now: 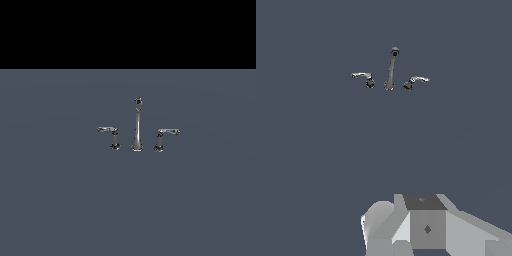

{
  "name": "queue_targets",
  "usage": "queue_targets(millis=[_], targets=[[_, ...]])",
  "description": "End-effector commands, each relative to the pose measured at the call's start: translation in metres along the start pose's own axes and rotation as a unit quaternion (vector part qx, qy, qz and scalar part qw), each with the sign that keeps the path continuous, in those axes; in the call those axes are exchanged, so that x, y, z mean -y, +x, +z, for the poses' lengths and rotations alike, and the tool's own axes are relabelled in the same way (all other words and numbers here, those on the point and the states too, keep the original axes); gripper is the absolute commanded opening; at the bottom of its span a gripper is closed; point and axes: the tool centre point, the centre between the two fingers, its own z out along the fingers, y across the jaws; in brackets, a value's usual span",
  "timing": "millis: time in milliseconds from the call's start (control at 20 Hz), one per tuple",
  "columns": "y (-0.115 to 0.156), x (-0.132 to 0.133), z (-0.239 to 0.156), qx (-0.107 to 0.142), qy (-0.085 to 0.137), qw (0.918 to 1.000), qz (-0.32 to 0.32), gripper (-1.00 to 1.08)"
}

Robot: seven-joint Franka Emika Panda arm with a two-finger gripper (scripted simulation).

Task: Turn on the faucet by rotating a designated handle.

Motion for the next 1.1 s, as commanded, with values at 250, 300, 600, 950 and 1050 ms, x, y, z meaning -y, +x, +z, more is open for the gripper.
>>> queue_targets(millis=[250,300,600,950,1050], targets=[[0.003,0.001,0.004,0.0,0.0,1.0,0.008,-1.0],[0.005,0.002,0.006,0.001,0.0,0.9999,0.012,-1.0],[0.018,0.006,0.024,0.002,0.0,0.9989,0.047,-1.0],[0.048,0.013,0.061,0.006,0.001,0.9931,0.117,-1.0],[0.058,0.015,0.074,0.007,0.002,0.9898,0.142,-1.0]])
